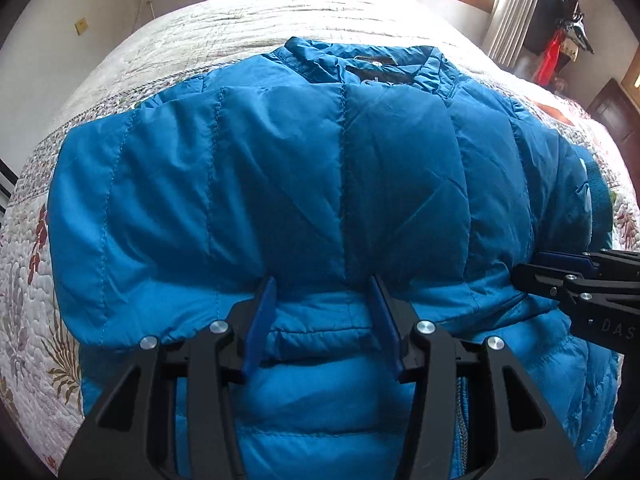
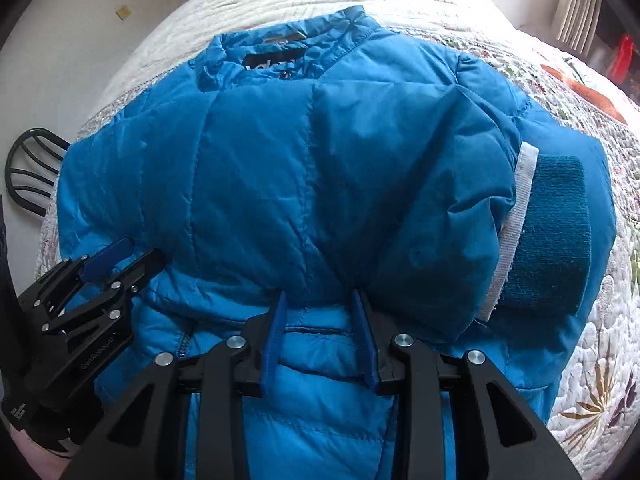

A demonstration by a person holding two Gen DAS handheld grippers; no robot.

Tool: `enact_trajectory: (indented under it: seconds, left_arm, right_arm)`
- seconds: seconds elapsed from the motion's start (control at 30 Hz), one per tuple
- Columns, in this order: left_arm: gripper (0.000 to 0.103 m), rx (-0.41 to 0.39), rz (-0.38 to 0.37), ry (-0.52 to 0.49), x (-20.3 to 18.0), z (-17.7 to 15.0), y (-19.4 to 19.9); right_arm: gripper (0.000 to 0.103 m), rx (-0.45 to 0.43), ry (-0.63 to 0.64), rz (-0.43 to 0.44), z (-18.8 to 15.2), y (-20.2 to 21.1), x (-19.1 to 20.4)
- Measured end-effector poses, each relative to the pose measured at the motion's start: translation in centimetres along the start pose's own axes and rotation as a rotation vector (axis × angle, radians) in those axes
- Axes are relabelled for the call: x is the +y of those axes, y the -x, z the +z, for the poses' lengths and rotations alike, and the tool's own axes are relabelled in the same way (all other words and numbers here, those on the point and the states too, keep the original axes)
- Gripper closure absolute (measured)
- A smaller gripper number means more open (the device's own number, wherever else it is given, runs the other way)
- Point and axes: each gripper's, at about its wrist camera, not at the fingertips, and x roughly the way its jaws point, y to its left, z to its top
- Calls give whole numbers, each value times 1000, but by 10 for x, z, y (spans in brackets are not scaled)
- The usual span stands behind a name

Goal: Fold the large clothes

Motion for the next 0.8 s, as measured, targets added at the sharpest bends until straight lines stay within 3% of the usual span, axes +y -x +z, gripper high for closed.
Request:
enact_trajectory:
  seconds: [0.17, 0.3, 0.4, 0.47, 0.53, 0.8]
  left_arm:
    - [55, 11, -4, 17, 2, 4, -3]
    - [55, 16, -43, 31, 14, 7, 19]
    - [37, -60, -50, 42, 35, -5, 64]
    - [23, -103, -35, 52, 54, -23, 97]
    - [19, -119, -32, 81, 74, -48, 123]
    - [16, 32, 25, 200, 129, -174, 156]
  right_arm:
    - [71, -26, 15, -14, -3, -2, 3]
    - [68, -76, 19, 103, -15, 32, -11]
    - [54, -179, 52, 132, -47, 82, -24]
    - [49, -212, 60, 120, -74, 107, -30]
    - [47, -218, 55, 126, -107, 125, -39]
    - [42, -144, -67, 108, -230, 145, -64]
